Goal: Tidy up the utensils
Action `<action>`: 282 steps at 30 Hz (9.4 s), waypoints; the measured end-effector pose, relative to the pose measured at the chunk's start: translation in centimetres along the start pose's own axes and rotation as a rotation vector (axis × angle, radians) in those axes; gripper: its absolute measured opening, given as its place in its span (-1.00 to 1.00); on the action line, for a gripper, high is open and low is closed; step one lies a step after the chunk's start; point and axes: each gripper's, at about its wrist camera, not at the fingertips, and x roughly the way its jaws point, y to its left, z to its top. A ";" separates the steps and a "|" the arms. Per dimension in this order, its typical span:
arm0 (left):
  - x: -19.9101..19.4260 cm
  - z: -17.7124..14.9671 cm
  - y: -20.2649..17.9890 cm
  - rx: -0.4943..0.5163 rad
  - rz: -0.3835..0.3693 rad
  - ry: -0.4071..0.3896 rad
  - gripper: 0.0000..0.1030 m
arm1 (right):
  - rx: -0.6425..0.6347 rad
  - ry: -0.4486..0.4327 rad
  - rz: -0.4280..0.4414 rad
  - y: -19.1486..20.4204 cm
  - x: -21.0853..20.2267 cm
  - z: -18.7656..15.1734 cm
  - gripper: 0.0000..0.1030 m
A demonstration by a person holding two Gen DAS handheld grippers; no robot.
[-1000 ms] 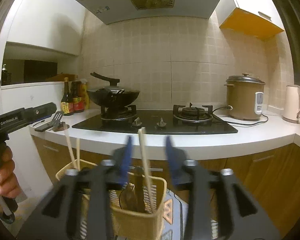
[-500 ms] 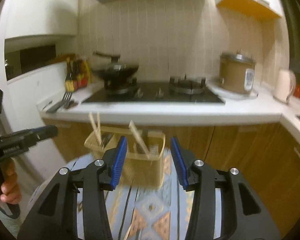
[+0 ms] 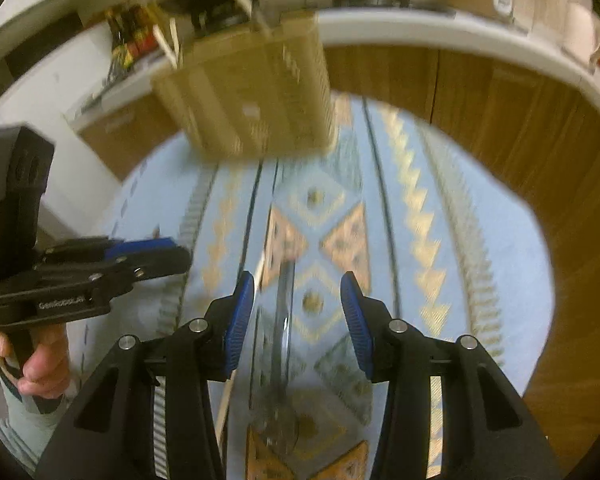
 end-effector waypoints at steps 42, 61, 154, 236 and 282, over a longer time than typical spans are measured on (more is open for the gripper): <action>0.9 0.0 3.1 -0.111 0.151 -0.069 -1.00 | 0.019 0.078 -0.108 -3.4 4.3 -1.6 -0.79; 3.7 2.0 2.5 0.001 0.111 0.148 -0.62 | -0.045 0.283 -0.093 -3.0 7.2 3.6 -0.42; -14.9 15.4 0.1 0.035 0.307 -1.103 -0.93 | -0.126 -0.810 0.046 1.2 -1.9 20.8 -0.80; -7.7 -3.7 -0.7 -0.033 0.606 -0.847 0.85 | -0.057 -0.786 -0.140 4.0 -2.4 0.7 0.70; -7.3 -3.7 -1.3 -0.009 0.625 -0.836 0.85 | -0.036 -0.783 -0.135 3.7 -2.7 0.5 0.78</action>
